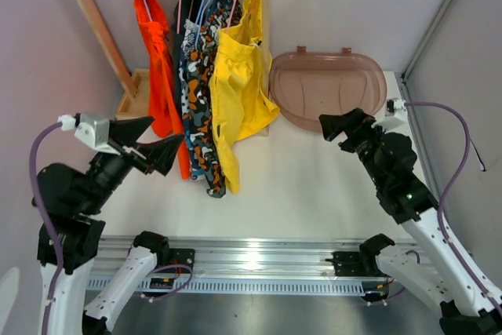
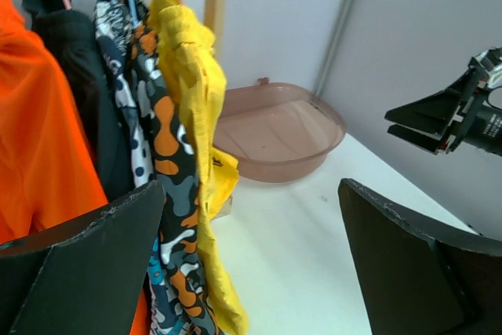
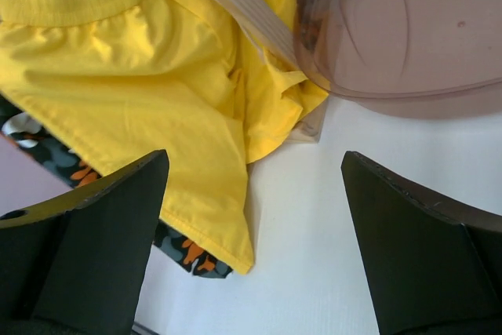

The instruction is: Remove the shorts from the hanger

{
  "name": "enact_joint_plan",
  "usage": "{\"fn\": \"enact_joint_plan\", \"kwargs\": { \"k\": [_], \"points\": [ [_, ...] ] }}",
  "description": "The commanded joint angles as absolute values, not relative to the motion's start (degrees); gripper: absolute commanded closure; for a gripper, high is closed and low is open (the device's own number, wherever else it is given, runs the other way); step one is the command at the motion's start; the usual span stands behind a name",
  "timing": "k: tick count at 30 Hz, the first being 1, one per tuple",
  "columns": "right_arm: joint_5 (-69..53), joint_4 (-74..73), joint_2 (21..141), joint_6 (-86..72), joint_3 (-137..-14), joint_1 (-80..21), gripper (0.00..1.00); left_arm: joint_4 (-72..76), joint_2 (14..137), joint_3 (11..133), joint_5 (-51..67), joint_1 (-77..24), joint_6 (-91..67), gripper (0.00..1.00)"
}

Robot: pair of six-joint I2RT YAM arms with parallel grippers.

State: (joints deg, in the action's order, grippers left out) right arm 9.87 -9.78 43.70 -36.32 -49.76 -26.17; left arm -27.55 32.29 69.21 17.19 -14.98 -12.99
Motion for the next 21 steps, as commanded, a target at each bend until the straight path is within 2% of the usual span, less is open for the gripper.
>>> {"fn": "enact_joint_plan", "kwargs": {
  "k": [1, 7, 9, 10, 11, 13, 14, 16, 17, 18, 19, 21],
  "points": [
    [19.1, -14.1, 39.3, -38.7, -49.7, -30.7, 0.01, -25.6, 29.2, 68.8, 22.4, -15.5, -13.8, 0.01],
    [27.1, -22.1, 39.7, -40.8, -53.3, -40.7, 0.01, -20.6, 25.1, 65.2, 31.3, -17.8, -14.8, 0.01],
    [29.5, -23.8, 40.2, -40.8, -55.4, -43.8, 0.01, -16.5, 22.6, 65.0, 28.4, -17.8, -21.0, 0.01],
    [32.7, -25.0, 40.3, -40.7, -56.0, -47.3, 0.01, -20.1, 21.9, 68.2, 21.1, -17.8, -21.3, 0.01],
    [34.6, -25.7, 40.3, -40.9, -56.5, -49.2, 0.01, -18.8, 20.8, 67.2, 18.7, -17.8, -22.6, 0.01],
    [40.3, -27.4, 40.3, -42.0, -57.6, -52.9, 0.0, -16.7, 20.9, 65.5, 21.2, -18.0, -21.0, 0.02],
    [41.9, -27.9, 40.3, -42.4, -57.9, -56.3, 0.0, -15.4, 22.3, 64.9, 21.4, -18.0, -19.8, 0.09],
    [46.1, -29.6, 40.6, -43.4, -59.0, -59.5, 0.01, -20.1, 28.4, 69.1, 14.4, -18.0, -19.2, 0.17],
    [47.3, -30.5, 41.1, -44.0, -59.3, -62.4, 0.01, -22.8, 31.0, 70.9, 6.8, -18.1, -18.4, 0.16],
    [48.5, -32.2, 41.3, -45.4, -59.8, -63.9, 0.01, -26.8, 33.7, 77.1, 6.4, -18.0, -17.1, 0.13],
    [50.4, -32.9, 41.5, -45.7, -59.9, -65.2, 0.01, -27.9, 39.3, 79.4, 7.0, -18.0, -15.1, 0.01],
    [51.9, -34.4, 42.4, -45.9, -60.0, -68.5, 0.01, -31.4, 45.4, 87.9, 8.9, -18.0, -12.5, 0.01]
  ]
}}
